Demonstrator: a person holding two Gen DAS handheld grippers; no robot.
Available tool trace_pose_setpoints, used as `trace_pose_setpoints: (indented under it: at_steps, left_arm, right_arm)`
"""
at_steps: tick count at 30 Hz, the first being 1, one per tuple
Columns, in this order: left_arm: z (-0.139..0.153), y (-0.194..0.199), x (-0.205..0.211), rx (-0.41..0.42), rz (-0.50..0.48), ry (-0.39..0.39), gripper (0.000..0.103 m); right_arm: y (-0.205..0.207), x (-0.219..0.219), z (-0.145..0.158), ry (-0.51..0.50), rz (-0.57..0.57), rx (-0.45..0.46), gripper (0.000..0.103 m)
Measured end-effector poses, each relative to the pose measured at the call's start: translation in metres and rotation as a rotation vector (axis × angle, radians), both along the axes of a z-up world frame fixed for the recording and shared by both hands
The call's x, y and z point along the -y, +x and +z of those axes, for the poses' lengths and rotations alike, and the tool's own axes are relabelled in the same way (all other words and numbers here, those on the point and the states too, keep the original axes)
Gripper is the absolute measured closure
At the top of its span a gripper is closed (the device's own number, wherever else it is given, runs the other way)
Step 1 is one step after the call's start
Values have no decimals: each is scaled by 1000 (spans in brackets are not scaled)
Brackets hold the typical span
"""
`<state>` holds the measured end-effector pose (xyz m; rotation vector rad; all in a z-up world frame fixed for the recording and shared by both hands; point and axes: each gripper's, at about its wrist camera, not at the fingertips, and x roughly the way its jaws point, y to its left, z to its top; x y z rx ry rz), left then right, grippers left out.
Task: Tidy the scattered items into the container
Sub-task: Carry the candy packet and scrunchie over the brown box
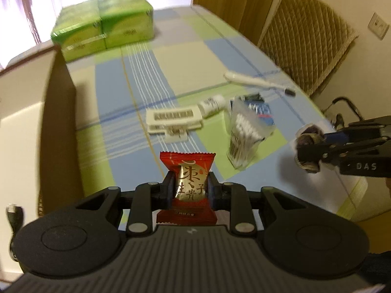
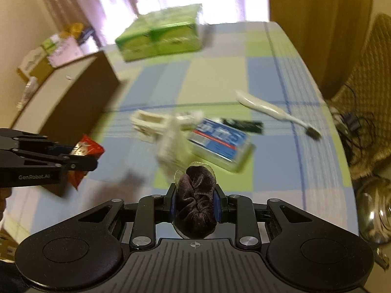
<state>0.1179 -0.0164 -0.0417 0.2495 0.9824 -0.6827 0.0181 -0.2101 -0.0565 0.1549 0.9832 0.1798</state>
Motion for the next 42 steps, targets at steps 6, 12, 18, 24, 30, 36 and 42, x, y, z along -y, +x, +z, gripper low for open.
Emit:
trace_pose_setpoints:
  at_steps: [6,12,18,24,30,36,42]
  left_arm:
    - [28,-5,-41,43,56,-33,81]
    - [47,-10,-90,76,122,-37,81]
    - [59,-8,-142,102,185,-42,81]
    - [68,9,-191,148,241,-27,81]
    - [67,32,-227,158,249,5,81]
    - [49,61,-244,126,212,51,81]
    - [25,96,-254,67,142,100,81]
  right_arm:
    - [3,-43,21,25,102,50,72]
    - [9,-92,28,54,191,71,72]
    - [16,-150,36,106,309,98,72]
    - [33,-213,45,131,410,146,72]
    - [57,-262,42,104,437,173,72]
    - [81,-289,23,58,411,137,72]
    - [109,-313,0,6,417,83,72]
